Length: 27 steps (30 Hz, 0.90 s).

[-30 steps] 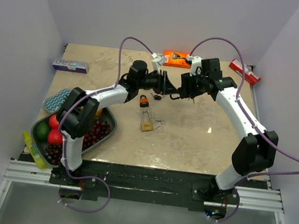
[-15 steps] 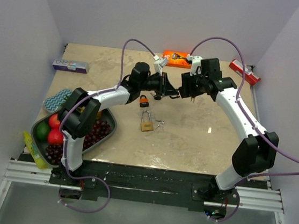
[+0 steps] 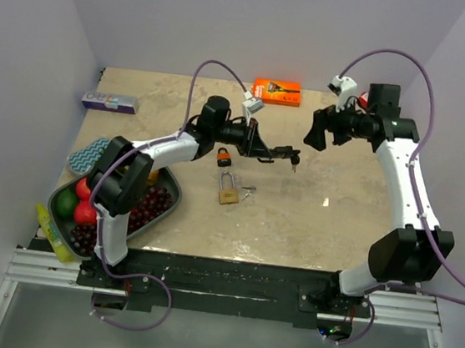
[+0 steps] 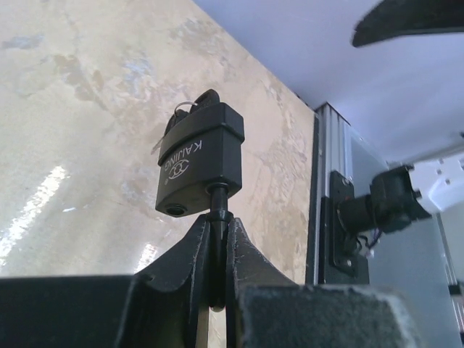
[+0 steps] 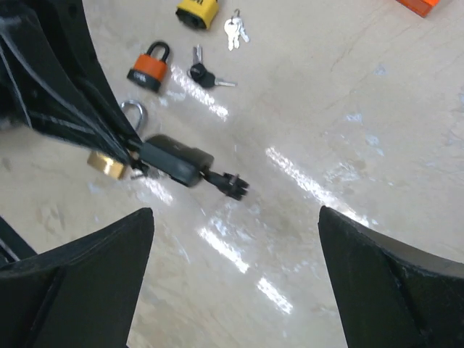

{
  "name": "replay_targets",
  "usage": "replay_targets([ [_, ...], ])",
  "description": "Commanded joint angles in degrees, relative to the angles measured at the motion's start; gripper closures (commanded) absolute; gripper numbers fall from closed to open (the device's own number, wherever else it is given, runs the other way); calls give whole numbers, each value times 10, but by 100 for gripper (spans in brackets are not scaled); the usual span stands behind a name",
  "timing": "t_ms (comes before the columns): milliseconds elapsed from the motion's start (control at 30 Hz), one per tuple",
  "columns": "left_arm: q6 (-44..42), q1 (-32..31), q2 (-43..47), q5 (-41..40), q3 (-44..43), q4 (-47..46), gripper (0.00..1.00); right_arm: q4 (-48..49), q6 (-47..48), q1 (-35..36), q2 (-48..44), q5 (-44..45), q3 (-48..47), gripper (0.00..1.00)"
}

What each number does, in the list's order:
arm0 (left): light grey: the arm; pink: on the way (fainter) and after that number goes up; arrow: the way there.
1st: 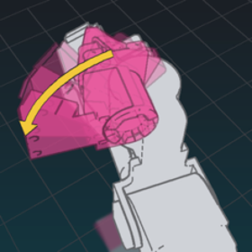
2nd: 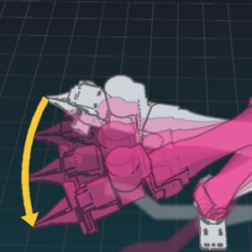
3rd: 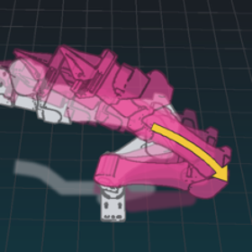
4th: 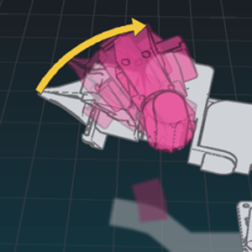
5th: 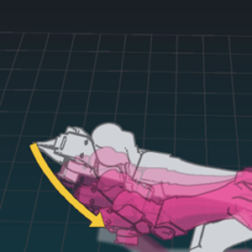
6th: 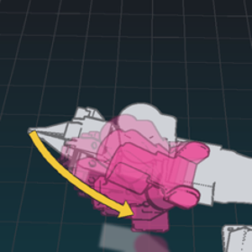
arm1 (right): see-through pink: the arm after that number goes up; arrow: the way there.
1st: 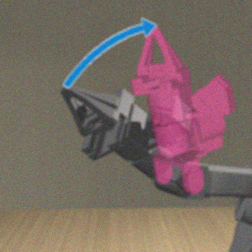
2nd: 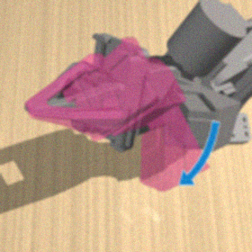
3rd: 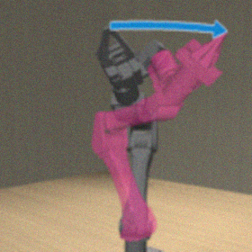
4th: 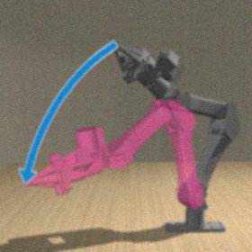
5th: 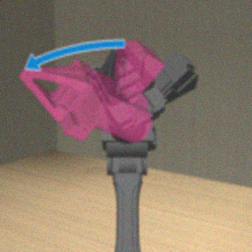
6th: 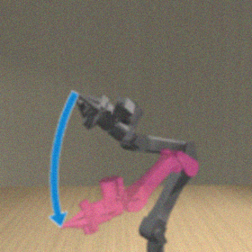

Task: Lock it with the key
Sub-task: Pick up the lock from the center of the board.

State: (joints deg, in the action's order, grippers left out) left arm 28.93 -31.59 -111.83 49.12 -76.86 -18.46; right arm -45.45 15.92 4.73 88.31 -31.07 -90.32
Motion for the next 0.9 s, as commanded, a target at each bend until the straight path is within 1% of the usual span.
replay_targets([
  [0,-68,2,71,121,-8,-60,100,-106,201,-18,-38,-117,-8,1],
  [67,-68,1,74,147,-12,-62,100,-110,254,-17,-73,-144,13,1],
  [100,-71,1,76,153,-15,-64,100,-116,315,-18,-84,-152,35,1],
  [200,-93,-1,87,171,-21,-56,100,-143,409,-17,-114,-176,68,1],
  [300,-141,-7,100,173,-30,-11,100,-169,440,-16,-119,-216,72,1],
  [400,-171,-14,115,174,-29,14,100,-177,452,-10,-116,-243,76,1],
  [500,-172,-20,125,176,-26,13,100,-163,453,4,-116,-248,89,1],
  [533,-169,-22,126,177,-25,9,100,-156,453,13,-117,-248,95,3],
  [633,-152,-23,130,176,-24,-10,100,-130,446,37,-126,-233,118,6],
  [733,-134,-24,132,180,-24,-30,100,-73,416,60,-146,-204,151,8],
  [767,-131,-25,134,181,-23,-34,100,-41,406,63,-153,-197,160,10],
  [833,-124,-27,137,181,-21,-38,100,-19,396,75,-167,-179,182,13],
  [867,-121,-28,139,181,-19,-44,100,-6,397,77,-170,-174,188,18],
])
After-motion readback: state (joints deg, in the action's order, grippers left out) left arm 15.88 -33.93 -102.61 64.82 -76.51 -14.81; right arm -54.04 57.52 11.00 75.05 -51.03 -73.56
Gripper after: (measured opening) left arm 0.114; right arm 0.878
